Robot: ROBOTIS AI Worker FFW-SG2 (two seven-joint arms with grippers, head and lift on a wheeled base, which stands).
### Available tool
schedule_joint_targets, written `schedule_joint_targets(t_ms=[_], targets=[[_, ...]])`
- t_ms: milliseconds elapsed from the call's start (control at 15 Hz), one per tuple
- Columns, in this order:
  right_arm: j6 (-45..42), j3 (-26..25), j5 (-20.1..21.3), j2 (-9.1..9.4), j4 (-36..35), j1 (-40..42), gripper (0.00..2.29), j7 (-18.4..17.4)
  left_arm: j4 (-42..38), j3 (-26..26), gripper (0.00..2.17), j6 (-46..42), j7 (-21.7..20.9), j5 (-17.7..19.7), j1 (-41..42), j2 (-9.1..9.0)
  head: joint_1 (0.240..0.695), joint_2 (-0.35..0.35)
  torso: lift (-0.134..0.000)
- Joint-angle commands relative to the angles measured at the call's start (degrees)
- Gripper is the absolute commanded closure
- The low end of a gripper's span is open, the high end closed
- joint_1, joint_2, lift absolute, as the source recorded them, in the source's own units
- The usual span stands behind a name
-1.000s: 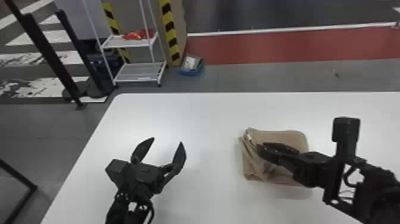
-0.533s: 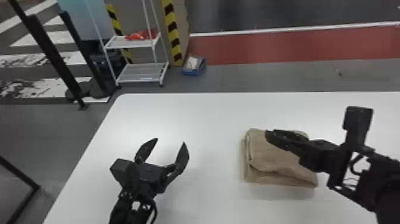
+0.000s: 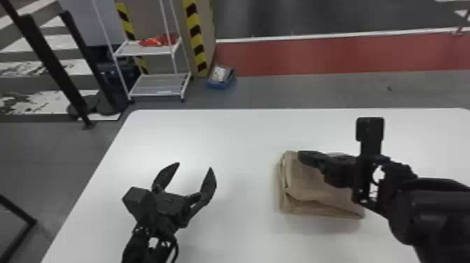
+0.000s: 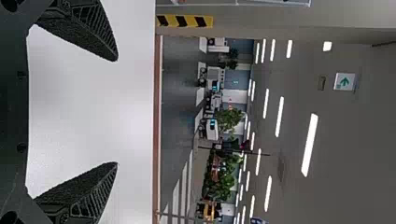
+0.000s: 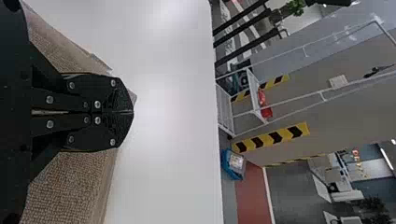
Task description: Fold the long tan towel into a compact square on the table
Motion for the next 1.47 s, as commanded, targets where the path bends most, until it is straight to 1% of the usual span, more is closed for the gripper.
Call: schedule_joint_targets(t_ms=[0,200,333,400,467,533,600,667,733,867,1000,1067,1200,1267,1400], targets=[[0.7,3.2,1.3,0.05,2.4,-0.9,2.07,0.0,0.0,-0.1,0.08,0.0,0.0,0.0,-0.1,-0.24,0.695,0.159,-0.113],[2.1,6.4,1.3,0.05,0.9,0.6,2.07,0.5,0.3,0.0,0.08,0.0,0.0,0.1,-0.5,-0.24,0.695,0.185,-0.113],[3.0,7.6,1.2,0.05,-2.4,2.9,2.07,1.4,0.3,0.1,0.08,0.0,0.0,0.0,-0.5,-0.24,0.695,0.214,-0.113],[4.6,7.9,1.2,0.05,-4.7,4.3,2.07,2.0,0.4,0.1,0.08,0.0,0.0,0.0,-0.5,-0.24,0.695,0.223,-0.113],[8.1,8.0,1.3,0.05,-7.2,5.3,2.07,2.9,0.4,0.1,0.08,0.0,0.0,0.0,-0.5,-0.24,0.695,0.232,-0.113],[9.3,7.5,1.3,0.05,-8.9,6.8,2.07,3.8,0.4,0.1,0.08,0.0,0.0,0.0,-0.6,-0.24,0.695,0.239,-0.113],[9.3,6.4,0.8,0.05,-12.2,9.3,2.07,4.8,0.5,0.1,0.08,0.2,0.0,0.0,-0.7,-0.24,0.695,0.253,-0.113],[9.3,4.1,0.0,0.05,-16.5,11.9,2.07,6.1,0.5,0.0,0.08,0.0,0.0,0.0,-0.8,-0.24,0.695,0.258,-0.113],[10.2,1.6,-1.1,0.05,-20.8,14.2,2.07,6.3,0.6,0.0,0.08,0.2,0.0,-0.1,-0.9,-0.24,0.695,0.259,-0.113],[18.4,-3.6,-3.5,0.05,-28.8,18.2,2.07,7.5,1.0,-0.1,0.08,0.2,0.0,-0.1,-1.2,-0.24,0.695,0.239,-0.113],[23.7,-8.2,-3.6,0.05,-33.1,21.4,2.07,8.6,1.3,-0.1,0.08,0.2,0.0,-0.1,-1.4,-0.24,0.695,0.214,-0.112],[25.8,-10.2,-3.6,0.05,-34.5,22.8,2.07,9.7,1.6,0.0,0.08,0.2,0.0,0.0,-1.5,-0.24,0.695,0.202,-0.112],[27.1,-13.4,-4.9,0.05,-35.9,25.5,2.07,10.1,1.8,0.1,0.08,0.0,0.0,0.1,-1.6,-0.24,0.695,0.161,-0.112],[27.2,-14.8,-5.2,0.05,-36.2,26.6,2.07,11.2,1.8,0.2,0.08,0.0,0.0,0.1,-1.6,-0.24,0.695,0.150,-0.112],[29.0,-17.1,-4.7,0.05,-36.1,26.3,2.07,11.6,2.2,0.4,0.08,0.0,0.0,0.2,-1.7,-0.24,0.695,0.133,-0.112]])
